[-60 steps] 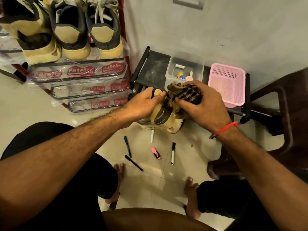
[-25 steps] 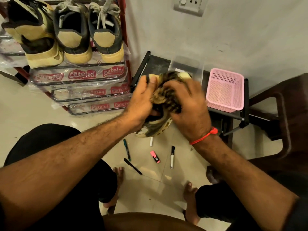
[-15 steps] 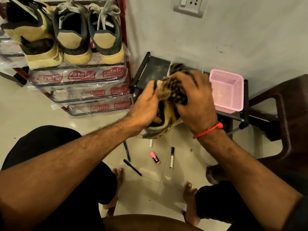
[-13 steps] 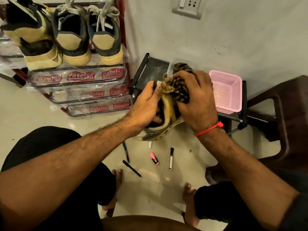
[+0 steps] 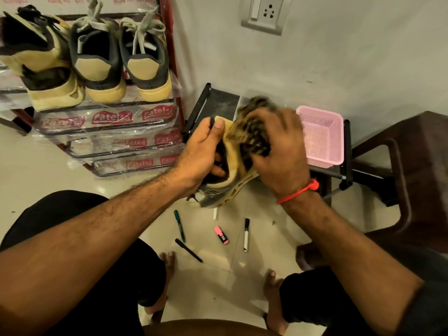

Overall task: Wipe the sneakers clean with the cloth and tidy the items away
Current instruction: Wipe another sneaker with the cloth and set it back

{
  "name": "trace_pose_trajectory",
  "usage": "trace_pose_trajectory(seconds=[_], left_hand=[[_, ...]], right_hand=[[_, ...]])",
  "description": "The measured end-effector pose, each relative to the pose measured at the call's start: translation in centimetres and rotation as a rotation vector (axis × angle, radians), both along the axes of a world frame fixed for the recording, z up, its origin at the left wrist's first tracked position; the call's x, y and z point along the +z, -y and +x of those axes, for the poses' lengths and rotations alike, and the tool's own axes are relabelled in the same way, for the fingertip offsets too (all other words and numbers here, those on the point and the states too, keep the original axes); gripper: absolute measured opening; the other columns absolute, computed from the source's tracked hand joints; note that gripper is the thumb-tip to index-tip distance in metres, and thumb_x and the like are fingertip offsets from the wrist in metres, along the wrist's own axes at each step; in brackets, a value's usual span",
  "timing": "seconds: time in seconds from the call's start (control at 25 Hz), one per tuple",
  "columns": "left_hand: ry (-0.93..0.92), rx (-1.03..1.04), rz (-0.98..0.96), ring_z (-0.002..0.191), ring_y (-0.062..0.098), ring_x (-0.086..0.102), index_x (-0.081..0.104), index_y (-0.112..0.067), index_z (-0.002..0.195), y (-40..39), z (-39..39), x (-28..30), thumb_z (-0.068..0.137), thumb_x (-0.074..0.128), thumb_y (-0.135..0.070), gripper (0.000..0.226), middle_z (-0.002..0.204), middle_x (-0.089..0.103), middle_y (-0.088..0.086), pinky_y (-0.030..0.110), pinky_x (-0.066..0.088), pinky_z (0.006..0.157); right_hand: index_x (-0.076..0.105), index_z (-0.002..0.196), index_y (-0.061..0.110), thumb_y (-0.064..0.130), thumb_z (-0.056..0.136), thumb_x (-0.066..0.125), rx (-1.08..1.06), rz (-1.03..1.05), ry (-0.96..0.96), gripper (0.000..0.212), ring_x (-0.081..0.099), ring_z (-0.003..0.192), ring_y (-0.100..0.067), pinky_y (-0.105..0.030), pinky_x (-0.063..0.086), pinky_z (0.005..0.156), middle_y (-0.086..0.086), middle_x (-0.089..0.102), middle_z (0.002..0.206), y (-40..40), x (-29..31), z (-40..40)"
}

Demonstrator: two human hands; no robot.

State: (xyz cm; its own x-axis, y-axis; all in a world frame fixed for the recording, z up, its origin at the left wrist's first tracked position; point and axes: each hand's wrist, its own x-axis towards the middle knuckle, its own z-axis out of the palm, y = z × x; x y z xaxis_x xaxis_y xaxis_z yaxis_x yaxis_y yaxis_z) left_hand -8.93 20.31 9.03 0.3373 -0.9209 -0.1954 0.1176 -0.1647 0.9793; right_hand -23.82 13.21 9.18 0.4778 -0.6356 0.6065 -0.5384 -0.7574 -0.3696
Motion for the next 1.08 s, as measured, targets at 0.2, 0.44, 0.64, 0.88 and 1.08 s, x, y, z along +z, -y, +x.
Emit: trace_pose_trajectory(seconds=[0.2,0.44,0.64,0.88,1.08], left_hand=[[-0.275,0.252,0.045,0.064,0.017,0.067,0.054,-0.014,0.127,0.8,3.0,1.1,0.109,0.036,-0.041,0.037,0.092,0.067,0.004,0.025,0.049,0.043],[-0.281,0.069,0.112,0.061,0.017,0.065,0.050,-0.014,0.128,0.2,1.0,0.7,0.109,0.035,-0.044,0.038,0.091,0.065,0.008,0.029,0.050,0.047],[-0.169,0.081,0.109,0.080,0.026,0.068,0.054,-0.010,0.122,0.2,0.5,0.3,0.108,0.039,-0.043,0.040,0.100,0.068,0.012,0.038,0.057,0.061],[-0.350,0.251,0.048,0.064,0.018,0.071,0.051,-0.005,0.134,0.8,3.6,1.5,0.108,0.036,-0.043,0.048,0.097,0.071,0.011,0.030,0.055,0.049],[-0.357,0.120,0.026,0.095,0.025,0.075,0.055,-0.008,0.134,0.5,3.8,2.4,0.101,0.058,-0.034,0.041,0.115,0.073,0.011,0.035,0.060,0.067]], right_hand=[[0.059,0.118,0.011,0.040,0.079,0.059,0.216,0.051,-0.219,0.048,0.056,0.095,-0.032,-0.047,0.053,0.078,-0.016,0.059,0.107,-4.3,-4.4,0.3],[0.063,0.119,0.007,0.029,0.081,0.063,0.021,0.008,0.044,0.044,0.052,0.106,-0.033,-0.042,0.050,0.088,-0.018,0.056,0.113,-0.6,0.4,0.7],[0.065,0.114,0.006,0.024,0.077,0.074,0.070,0.009,-0.012,0.042,0.053,0.101,-0.032,-0.045,0.049,0.084,-0.017,0.057,0.108,-1.2,-0.7,1.1],[0.061,0.111,0.017,0.043,0.083,0.058,0.369,0.104,-0.314,0.039,0.058,0.094,-0.029,-0.045,0.054,0.078,-0.011,0.061,0.103,-6.3,-5.8,1.3],[0.063,0.117,0.018,0.047,0.078,0.069,0.253,0.120,-0.181,0.048,0.056,0.101,-0.024,-0.042,0.050,0.083,-0.004,0.063,0.109,-4.9,-4.7,1.1]])
